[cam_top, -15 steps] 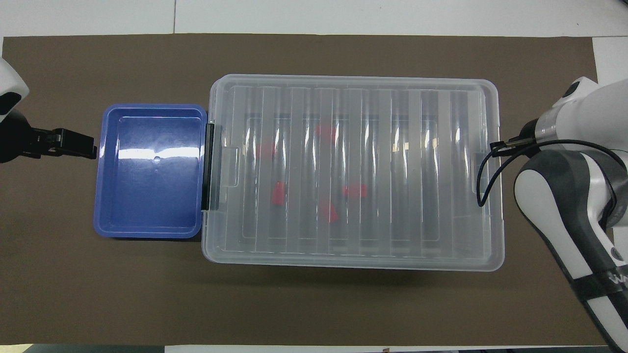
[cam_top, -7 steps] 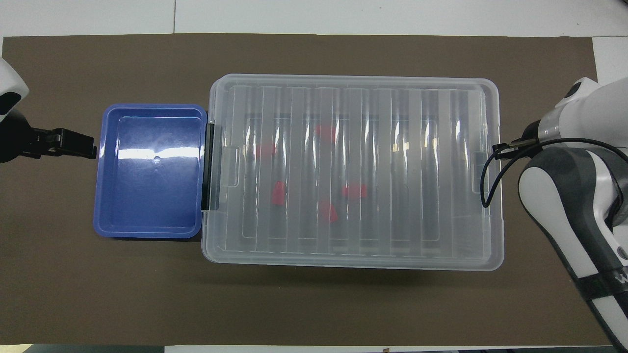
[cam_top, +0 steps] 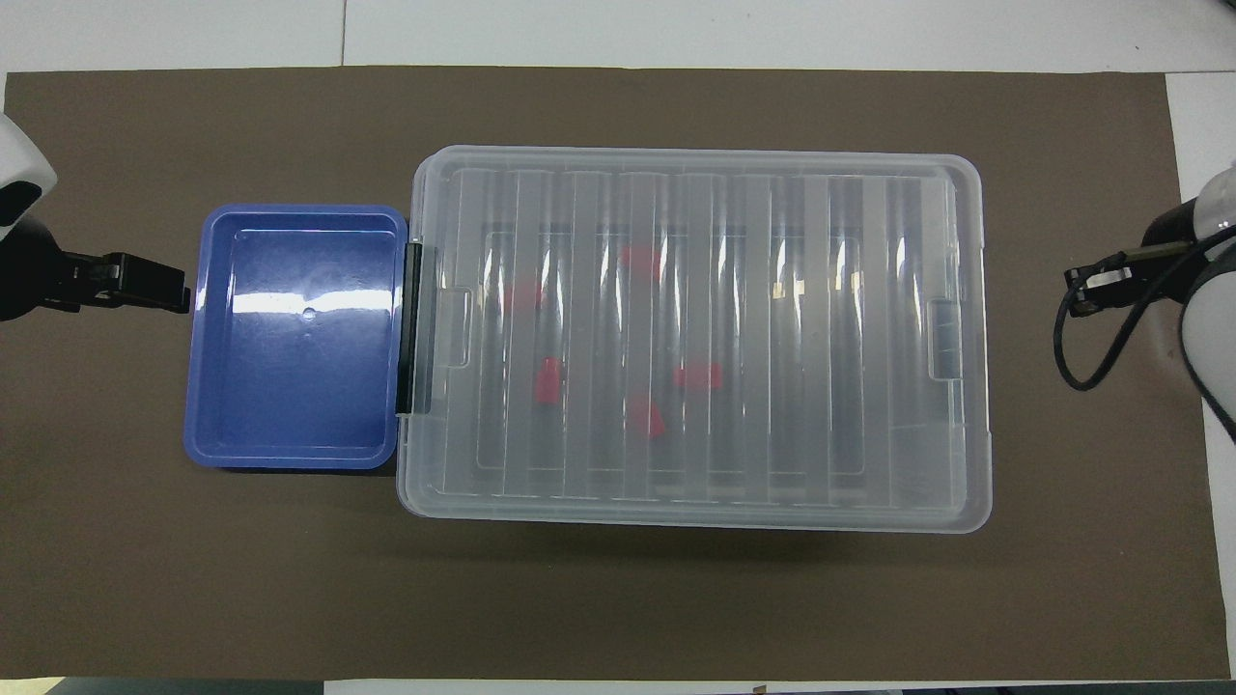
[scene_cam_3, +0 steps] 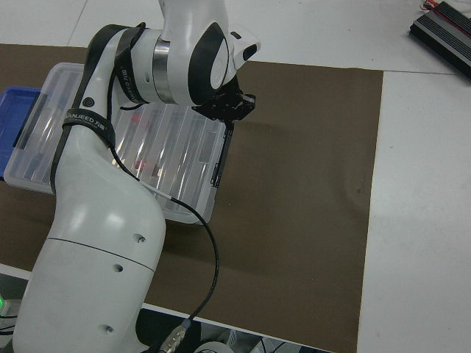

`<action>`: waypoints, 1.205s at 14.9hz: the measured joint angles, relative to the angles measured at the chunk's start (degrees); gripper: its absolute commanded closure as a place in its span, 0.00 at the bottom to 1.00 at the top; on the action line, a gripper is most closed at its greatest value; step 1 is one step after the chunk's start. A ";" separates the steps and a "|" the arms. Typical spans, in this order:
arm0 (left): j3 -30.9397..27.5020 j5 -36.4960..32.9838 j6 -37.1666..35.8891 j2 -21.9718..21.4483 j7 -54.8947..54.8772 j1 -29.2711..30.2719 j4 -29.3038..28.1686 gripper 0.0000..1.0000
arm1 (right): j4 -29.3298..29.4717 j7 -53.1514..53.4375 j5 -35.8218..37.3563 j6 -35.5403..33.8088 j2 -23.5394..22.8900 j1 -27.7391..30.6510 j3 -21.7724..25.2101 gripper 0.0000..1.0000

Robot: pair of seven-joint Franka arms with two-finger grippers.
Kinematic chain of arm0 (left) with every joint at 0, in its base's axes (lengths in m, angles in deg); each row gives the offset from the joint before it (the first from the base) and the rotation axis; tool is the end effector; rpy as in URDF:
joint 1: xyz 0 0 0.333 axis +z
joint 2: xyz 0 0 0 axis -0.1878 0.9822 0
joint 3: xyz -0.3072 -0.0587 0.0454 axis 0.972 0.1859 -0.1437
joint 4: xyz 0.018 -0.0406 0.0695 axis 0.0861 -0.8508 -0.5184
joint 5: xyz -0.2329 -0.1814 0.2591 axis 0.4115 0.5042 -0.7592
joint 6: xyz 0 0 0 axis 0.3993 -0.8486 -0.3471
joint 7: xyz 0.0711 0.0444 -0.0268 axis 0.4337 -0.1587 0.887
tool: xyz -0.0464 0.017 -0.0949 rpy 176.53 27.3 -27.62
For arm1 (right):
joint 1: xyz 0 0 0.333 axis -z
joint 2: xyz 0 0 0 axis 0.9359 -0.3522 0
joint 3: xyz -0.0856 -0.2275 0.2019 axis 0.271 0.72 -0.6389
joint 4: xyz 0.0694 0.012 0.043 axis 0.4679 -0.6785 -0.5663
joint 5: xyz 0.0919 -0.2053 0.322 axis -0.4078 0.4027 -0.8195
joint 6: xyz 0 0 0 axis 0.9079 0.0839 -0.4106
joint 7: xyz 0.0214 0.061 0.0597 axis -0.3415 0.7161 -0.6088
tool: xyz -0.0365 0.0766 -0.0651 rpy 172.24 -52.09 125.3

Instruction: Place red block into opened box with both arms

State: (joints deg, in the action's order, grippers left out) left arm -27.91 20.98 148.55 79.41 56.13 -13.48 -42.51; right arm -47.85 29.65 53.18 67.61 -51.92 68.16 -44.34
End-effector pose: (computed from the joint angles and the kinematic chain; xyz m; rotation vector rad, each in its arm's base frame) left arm 0.5430 -0.0617 0.6075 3.1326 -0.1526 0.0142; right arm 0.5589 -0.0177 0.5822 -3.1302 -0.1554 0.1394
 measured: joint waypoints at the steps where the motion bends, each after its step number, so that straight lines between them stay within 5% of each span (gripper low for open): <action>1: 0.00 0.00 0.00 0.00 0.00 0.00 0.00 0.00 | 1.11 0.00 0.00 -1.51 0.29 0.31 0.02 0.00; 18: 0.00 0.00 0.00 0.00 0.00 0.00 0.00 0.00 | 1.64 1.91 0.44 -3.31 0.91 1.16 -0.03 0.00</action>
State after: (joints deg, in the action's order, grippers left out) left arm -27.91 20.98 148.55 79.41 56.13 -13.48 -42.51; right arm -46.21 31.57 53.62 64.31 -51.00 69.33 -44.37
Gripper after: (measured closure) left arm 0.000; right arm 0.000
